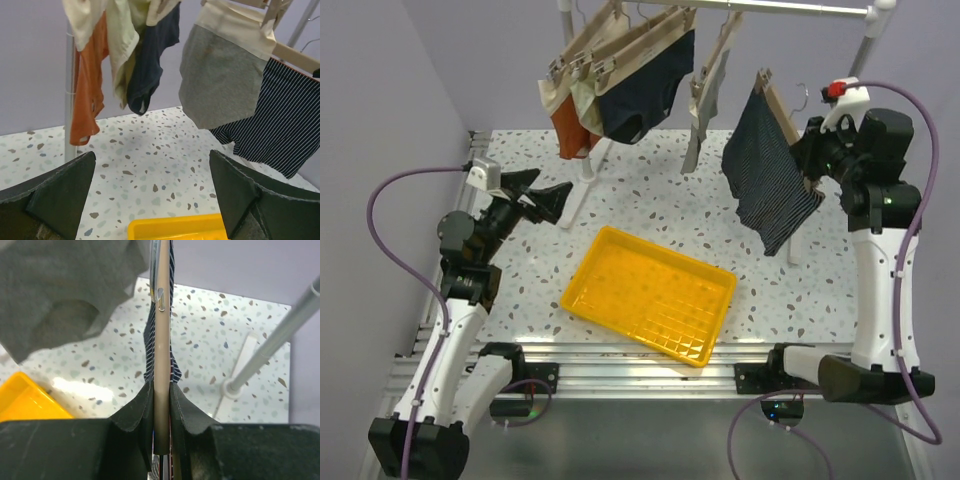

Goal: Remove the underwear clipped to the hanger
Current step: Pick up the hanger from the clothesline, then remove the underwear from the hanger.

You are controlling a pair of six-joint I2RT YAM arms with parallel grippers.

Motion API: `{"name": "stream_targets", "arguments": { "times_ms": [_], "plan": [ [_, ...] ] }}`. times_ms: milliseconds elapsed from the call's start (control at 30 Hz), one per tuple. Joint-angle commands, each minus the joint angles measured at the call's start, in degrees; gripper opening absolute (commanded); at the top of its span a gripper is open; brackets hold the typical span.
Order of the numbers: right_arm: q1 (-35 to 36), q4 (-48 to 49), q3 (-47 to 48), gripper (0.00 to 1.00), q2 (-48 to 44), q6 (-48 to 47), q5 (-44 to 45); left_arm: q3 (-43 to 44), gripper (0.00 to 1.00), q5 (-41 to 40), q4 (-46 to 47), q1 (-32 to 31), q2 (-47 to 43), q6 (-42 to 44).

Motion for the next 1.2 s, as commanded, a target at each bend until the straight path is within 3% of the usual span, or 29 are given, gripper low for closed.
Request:
{"name": "stream_targets", "arguments": {
  "times_ms": [0, 333, 600, 833, 1000, 1167],
  "plan": [
    [-2.6, 1.1, -5.9, 0.0, -5.0, -6.8, -4.3, -1.3, 1.0, 7.6, 10.8, -1.9, 3.0, 2.7],
    [-2.8, -0.4, -20.0, 0.0, -10.9, -33.9, -10.2, 0.2, 1.0, 10.6, 10.8, -16.0, 11.1, 23.2],
    [-2.8, -8.0, -21.0, 0.0, -9.9, -52.1, -19.8, 0.8, 1.0, 14.5, 11.7, -21.8, 15.9, 33.6],
    [-2.8, -18.9, -19.8, 0.0, -7.7, -74.5, -28.7, 6.5, 1.0, 15.4, 6.2, -26.1, 21.4, 40.4],
    [-2.6, -25.5, -18.9, 0.0, -6.8, -82.2, -33.3, 8.1, 0.99, 16.1, 5.2, -27.5, 24.2, 42.0],
    [-0.6, -23.0, -20.6, 0.0, -8.2, -81.8, -34.6, 11.0, 0.95, 18.5, 2.1, -29.0, 27.7, 43.8]
  ]
}}
